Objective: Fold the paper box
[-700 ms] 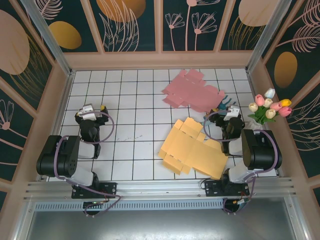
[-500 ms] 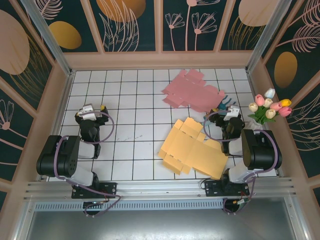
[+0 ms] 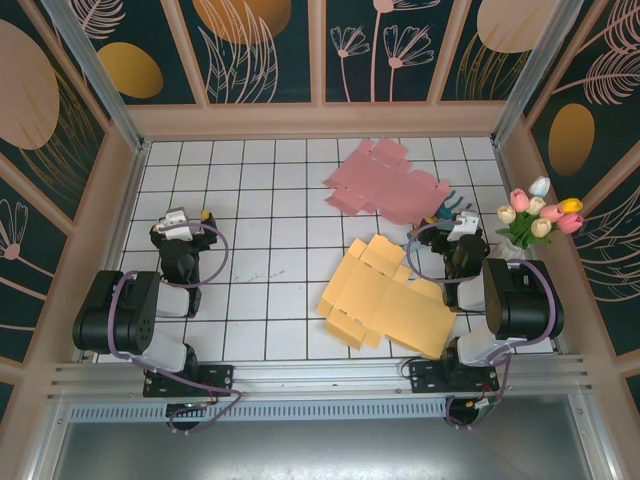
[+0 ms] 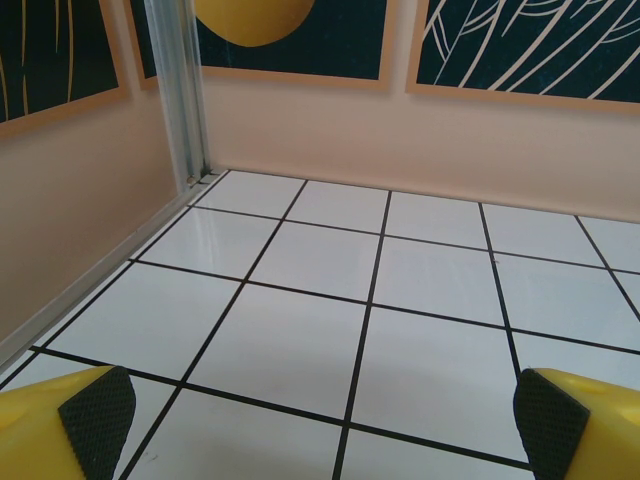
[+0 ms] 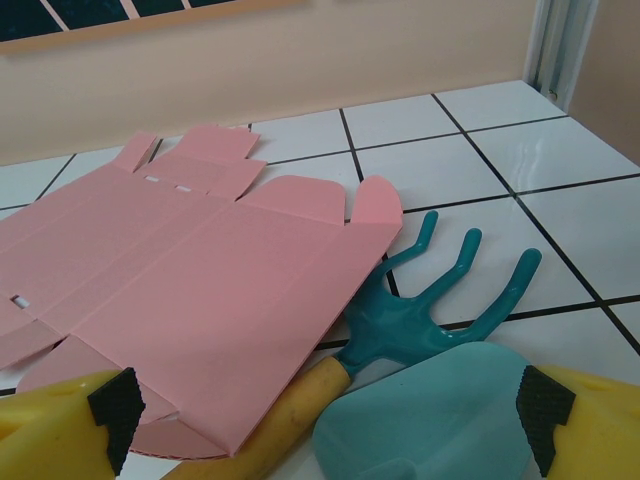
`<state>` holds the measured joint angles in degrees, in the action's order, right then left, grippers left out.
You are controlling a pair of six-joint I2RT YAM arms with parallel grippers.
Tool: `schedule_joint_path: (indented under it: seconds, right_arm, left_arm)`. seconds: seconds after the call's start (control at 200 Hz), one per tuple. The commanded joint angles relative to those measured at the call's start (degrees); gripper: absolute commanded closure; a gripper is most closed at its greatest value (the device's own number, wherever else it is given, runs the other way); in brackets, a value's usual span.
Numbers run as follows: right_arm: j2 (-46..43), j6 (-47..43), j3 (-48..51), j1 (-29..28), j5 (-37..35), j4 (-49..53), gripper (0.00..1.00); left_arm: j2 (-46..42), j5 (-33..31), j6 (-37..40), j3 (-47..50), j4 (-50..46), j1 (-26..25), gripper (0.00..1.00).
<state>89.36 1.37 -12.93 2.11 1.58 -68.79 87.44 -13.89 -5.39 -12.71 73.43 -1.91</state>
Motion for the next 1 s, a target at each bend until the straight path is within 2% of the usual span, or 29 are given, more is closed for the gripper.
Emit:
schedule_joint_path:
  seconds: [0.0,0.47,0.565,0.621,0.711,0.771,0.871,0.996]
  right_arm:
    - [-1.05,-0.55,-0.8,0.17,0.79,-1.96,0.01]
    - [-1.06,-0.61,-0.88,0.23,1.17,-1.68,0.01]
    - [-2.1,-1.03,-0.58,-1.33,-2.0,-1.67,0.01]
    - [-5.7,-0.53,-1.31,-2.05,-6.2,2.68,0.01]
    - [-12.64,1.68,-1.88,-2.53,-12.9,9.34,0.01]
    - [-16.48,4.76,-2.75,-2.7,-17.11,14.55,0.01]
    - [-22.38,6.86,-5.73,-3.28,-17.92,23.84,0.01]
    - [-28.69,8.92,-9.29,-3.99,-15.94,34.11,0.01]
  left_arm:
    - [-0.14,0.71,0.2,-0.21,1.07,0.33,0.01]
    - [-0.33,1.66,0.57,-0.17,1.11,0.33,0.01]
    - [-3.14,4.08,1.71,-1.83,-4.17,0.33,0.01]
    - [-6.24,3.21,1.03,-3.11,-9.61,0.41,0.01]
    - [-7.32,1.15,0.37,-3.11,-10.54,0.25,0.01]
    - [-8.81,0.26,-1.28,-6.23,-18.31,0.16,0.01]
    - [-12.56,-0.4,-5.08,-8.55,-26.14,0.15,0.01]
    - [-18.91,-0.84,-14.77,-9.42,-31.82,0.15,0.01]
